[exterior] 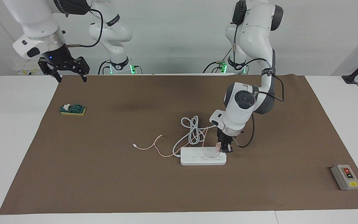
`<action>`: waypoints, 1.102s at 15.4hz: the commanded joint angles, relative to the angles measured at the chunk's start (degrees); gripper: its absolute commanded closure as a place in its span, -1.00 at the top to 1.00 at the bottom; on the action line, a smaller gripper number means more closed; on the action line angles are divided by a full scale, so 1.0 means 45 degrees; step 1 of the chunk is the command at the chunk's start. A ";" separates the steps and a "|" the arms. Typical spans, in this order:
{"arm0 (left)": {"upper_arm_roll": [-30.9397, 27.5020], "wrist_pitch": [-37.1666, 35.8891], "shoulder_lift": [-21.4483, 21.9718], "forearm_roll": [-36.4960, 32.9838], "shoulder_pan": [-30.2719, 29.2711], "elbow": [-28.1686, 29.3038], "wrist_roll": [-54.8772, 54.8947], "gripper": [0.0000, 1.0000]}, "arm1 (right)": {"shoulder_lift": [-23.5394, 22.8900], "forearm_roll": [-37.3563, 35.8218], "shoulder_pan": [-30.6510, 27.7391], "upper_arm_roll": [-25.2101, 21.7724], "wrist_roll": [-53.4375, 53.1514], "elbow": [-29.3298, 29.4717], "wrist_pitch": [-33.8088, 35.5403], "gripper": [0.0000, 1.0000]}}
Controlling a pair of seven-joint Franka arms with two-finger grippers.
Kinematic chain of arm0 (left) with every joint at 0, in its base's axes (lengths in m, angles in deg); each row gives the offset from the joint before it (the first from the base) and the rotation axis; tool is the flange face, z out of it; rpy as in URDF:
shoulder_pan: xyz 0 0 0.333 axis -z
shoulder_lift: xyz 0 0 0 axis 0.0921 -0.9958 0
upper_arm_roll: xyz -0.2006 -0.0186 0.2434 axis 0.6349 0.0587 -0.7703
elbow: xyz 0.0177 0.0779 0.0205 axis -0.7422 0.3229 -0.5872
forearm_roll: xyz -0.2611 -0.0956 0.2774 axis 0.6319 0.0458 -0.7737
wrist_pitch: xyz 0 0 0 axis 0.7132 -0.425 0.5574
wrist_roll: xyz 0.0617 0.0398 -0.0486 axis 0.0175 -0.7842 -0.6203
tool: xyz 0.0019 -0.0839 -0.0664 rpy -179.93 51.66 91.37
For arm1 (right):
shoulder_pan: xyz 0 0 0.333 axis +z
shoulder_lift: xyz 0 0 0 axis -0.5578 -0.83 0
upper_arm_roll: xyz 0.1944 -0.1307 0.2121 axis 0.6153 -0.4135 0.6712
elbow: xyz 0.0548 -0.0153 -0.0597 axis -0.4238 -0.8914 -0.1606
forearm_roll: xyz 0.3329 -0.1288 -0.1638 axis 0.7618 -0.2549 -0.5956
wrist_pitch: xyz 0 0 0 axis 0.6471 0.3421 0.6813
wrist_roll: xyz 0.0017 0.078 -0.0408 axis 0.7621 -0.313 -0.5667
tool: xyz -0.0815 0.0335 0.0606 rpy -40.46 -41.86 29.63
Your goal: Plug charger into power strip
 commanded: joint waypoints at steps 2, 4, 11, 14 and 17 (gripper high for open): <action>0.0305 -0.0148 -0.0786 0.0172 -0.0051 -0.0131 -0.0129 -0.78 | 0.0326 0.0201 -0.0210 0.0112 -0.0186 -0.0478 0.0049 1.00; 0.0305 0.0338 -0.0786 0.0191 -0.0031 0.0220 -0.0129 -0.77 | 0.0326 0.0182 -0.0210 0.0112 -0.0166 -0.0478 0.0069 1.00; 0.0266 0.1318 -0.0767 0.0056 0.0203 0.0768 -0.0167 -0.74 | 0.0326 0.0182 -0.0250 0.0073 -0.0147 -0.0459 0.0049 1.00; 0.0305 0.1259 -0.0767 -0.0297 0.0203 0.0749 -0.0168 -0.74 | 0.0307 0.0182 -0.0269 0.0054 -0.0127 -0.0459 0.0050 1.00; 0.0286 0.1337 -0.0767 -0.0317 0.0223 0.0788 -0.0187 -0.74 | 0.0307 0.0182 -0.0386 0.0034 -0.0127 -0.0439 0.0050 1.00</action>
